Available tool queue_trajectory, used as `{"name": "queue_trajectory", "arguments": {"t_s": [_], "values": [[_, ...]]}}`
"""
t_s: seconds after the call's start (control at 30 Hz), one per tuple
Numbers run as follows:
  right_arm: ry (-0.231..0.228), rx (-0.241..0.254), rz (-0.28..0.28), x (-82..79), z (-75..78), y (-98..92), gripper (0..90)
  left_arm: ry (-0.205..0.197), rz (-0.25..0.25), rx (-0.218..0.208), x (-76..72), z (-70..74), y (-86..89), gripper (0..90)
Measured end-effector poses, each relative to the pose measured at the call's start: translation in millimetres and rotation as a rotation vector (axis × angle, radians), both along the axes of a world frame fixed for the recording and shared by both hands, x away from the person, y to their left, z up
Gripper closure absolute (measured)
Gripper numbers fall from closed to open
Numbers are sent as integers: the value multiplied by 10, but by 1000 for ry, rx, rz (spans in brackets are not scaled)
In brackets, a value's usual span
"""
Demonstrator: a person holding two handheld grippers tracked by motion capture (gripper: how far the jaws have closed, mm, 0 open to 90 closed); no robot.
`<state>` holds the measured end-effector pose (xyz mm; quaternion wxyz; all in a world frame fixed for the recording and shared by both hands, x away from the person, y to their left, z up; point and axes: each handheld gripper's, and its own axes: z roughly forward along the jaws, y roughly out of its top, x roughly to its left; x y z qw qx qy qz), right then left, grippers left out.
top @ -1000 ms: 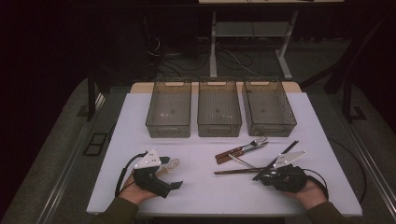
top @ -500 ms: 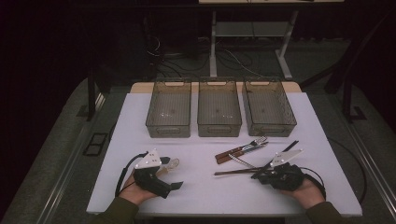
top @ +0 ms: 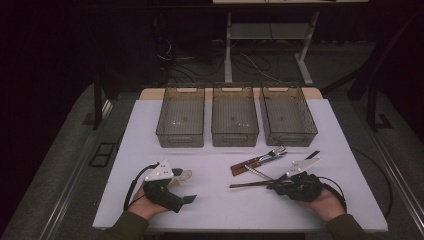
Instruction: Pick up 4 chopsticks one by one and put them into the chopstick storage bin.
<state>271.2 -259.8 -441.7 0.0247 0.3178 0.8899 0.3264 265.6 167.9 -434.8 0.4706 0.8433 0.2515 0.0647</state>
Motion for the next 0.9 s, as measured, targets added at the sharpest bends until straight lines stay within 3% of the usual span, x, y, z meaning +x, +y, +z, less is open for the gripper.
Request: {"name": "queue_trajectory", "arguments": {"t_s": [0.9], "values": [[-21, -1, -8, 149, 28, 134, 897, 0, 0, -4, -2, 3, 1, 0]]}}
